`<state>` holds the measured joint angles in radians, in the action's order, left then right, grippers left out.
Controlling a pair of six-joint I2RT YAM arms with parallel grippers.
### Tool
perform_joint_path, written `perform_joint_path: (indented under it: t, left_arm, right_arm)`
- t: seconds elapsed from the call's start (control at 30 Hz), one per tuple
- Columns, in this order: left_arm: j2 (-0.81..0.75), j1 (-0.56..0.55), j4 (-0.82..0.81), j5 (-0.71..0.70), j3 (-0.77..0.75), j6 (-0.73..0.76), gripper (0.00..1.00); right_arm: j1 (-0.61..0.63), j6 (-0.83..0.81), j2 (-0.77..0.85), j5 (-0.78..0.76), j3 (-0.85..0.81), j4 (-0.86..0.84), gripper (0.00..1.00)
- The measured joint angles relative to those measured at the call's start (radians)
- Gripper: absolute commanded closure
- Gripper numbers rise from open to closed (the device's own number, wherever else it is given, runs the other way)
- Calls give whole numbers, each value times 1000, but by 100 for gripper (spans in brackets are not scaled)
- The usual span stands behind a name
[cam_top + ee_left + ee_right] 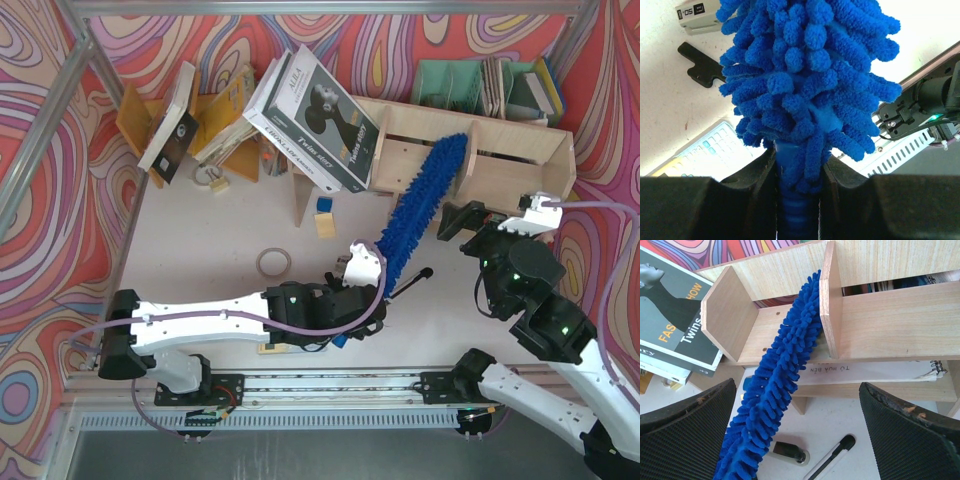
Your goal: Dust the bookshelf with a duster
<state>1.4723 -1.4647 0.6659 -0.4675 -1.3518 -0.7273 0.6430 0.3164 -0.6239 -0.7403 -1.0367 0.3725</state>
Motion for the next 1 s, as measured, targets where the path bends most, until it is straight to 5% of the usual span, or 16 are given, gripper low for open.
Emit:
perform_joint_path:
  t: [1.0]
  left_arm:
    - [-296,-183,192,-8,119,-89,100]
  right_arm:
    - [0,17,-40,5,0,-9,1]
